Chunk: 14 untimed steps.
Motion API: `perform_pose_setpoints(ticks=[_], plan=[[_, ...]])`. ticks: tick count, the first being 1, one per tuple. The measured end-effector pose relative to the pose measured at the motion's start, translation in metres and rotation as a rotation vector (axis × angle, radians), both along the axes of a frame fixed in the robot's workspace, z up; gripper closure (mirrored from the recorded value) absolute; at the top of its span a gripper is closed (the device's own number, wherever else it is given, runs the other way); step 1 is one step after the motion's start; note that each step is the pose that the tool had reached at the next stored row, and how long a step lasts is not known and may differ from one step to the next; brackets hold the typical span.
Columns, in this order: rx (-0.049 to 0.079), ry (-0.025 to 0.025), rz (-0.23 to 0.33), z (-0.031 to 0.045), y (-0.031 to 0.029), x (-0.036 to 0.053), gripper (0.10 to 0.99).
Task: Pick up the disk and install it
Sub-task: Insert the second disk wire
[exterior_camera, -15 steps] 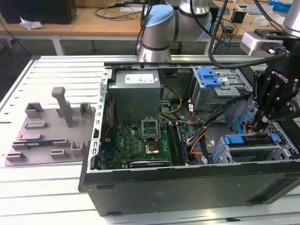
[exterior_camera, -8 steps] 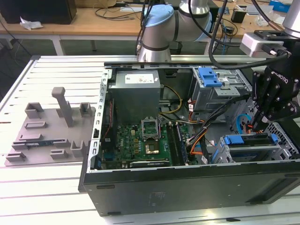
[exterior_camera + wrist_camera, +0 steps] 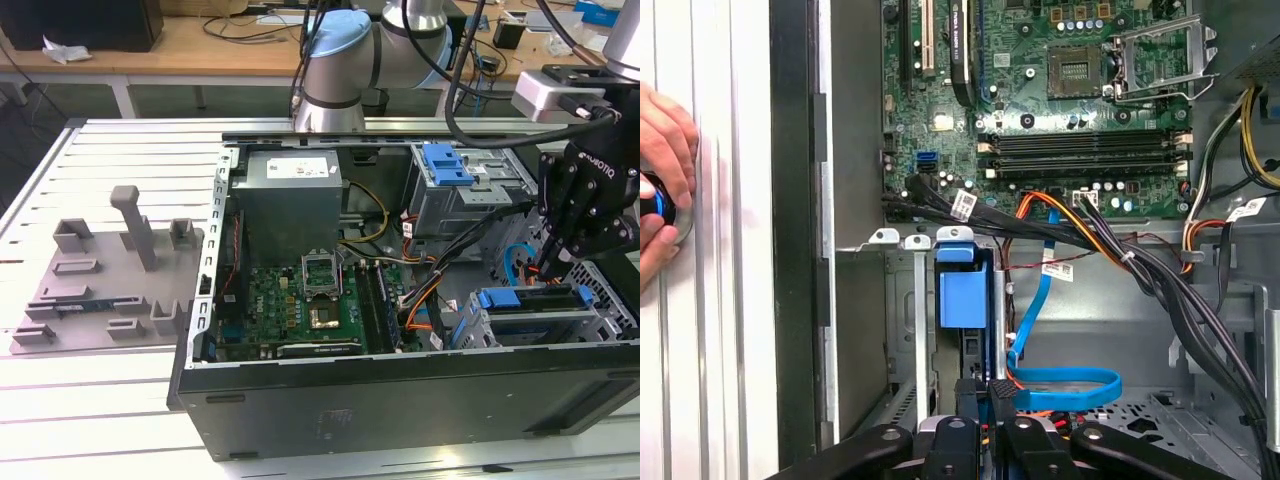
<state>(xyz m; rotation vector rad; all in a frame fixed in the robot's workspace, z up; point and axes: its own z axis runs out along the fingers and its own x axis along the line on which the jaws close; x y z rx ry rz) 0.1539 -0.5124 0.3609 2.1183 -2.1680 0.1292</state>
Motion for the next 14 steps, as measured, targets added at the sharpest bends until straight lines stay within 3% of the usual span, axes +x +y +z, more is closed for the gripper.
perform_pose_setpoints(ticks=[7, 14], plan=[[0.011, -0.0006, 0.000, -0.0011, -0.0029, 0.0000, 0.925], [0.012, -0.0007, 0.000, -0.0030, -0.0033, -0.0001, 0.925]])
